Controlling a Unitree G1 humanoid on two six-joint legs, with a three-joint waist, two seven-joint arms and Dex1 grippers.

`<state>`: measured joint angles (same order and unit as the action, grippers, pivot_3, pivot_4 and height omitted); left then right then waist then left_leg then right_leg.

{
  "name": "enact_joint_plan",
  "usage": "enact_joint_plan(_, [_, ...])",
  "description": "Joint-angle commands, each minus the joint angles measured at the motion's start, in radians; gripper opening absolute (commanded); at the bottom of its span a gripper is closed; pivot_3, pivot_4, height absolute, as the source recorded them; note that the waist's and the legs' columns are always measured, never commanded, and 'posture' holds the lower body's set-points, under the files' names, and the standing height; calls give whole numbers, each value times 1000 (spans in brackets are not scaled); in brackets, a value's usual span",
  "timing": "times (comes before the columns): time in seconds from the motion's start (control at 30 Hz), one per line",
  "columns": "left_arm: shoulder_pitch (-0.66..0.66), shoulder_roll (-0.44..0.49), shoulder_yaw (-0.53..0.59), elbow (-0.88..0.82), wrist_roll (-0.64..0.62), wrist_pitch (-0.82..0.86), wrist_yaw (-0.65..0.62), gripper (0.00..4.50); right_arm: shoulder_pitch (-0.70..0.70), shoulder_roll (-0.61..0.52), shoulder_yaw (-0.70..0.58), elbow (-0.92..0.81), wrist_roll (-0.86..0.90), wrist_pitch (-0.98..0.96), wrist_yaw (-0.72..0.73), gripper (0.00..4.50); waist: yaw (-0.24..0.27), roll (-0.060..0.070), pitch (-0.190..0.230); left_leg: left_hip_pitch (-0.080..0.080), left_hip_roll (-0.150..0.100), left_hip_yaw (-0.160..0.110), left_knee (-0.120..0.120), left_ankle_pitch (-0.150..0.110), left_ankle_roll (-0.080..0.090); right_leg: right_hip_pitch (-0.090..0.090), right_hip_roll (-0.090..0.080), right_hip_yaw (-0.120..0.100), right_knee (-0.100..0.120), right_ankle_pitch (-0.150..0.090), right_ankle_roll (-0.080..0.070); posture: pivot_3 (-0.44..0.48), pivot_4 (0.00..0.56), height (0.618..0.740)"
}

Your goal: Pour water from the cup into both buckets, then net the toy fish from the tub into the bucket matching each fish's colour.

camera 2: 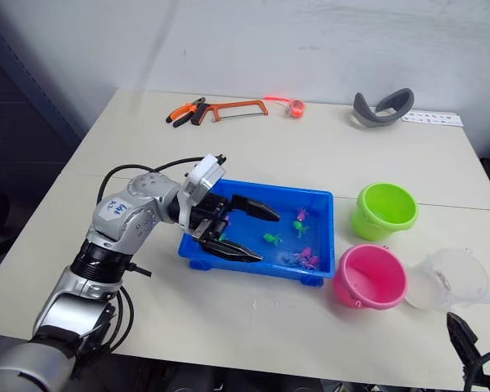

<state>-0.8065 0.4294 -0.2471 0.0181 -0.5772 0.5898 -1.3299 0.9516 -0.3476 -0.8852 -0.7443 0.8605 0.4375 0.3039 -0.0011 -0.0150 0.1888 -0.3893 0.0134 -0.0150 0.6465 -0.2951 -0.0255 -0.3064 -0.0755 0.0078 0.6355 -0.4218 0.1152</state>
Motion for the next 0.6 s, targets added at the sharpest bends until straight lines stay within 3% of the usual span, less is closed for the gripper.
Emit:
enact_joint_plan(0.03, [1,-1,21,-53,-9,10,18,4471,-31,2,-9,53,-29,-2,-30,4500,-1,1,0,0,0,0,0,0,0,0,0,0,0,0,0,0,150,740])
enact_joint_plan(0.17, [10,3,27,-75,-18,28,34,4471,-124,-31,-6,154,-58,17,-61,4500,-3,2,-1,0,0,0,0,0,0,0,0,0,1,0,0,0,150,740])
enact_joint_plan(0.27, [17,3,28,-88,-16,37,49,4500,-177,-48,7,211,-90,27,-68,3608,-1,4,-1,0,0,1,1,0,0,0,0,0,1,0,0,0,150,740])
enact_joint_plan(0.33, [20,4,29,-89,-12,38,57,4500,-203,-53,16,234,-113,26,-69,2494,-1,6,-1,0,0,0,1,0,0,0,1,0,1,0,0,0,150,740])
enact_joint_plan(0.37, [20,4,29,-87,-9,37,59,4500,-219,-56,21,247,-123,26,-71,2167,-1,6,-2,0,0,0,0,0,0,0,1,0,1,0,0,0,150,740])
enact_joint_plan(0.6, [19,10,31,-91,-7,34,68,4500,-277,-63,47,283,-155,29,-50,2167,-1,9,-3,0,-1,1,1,0,0,0,1,0,1,0,0,0,150,740])
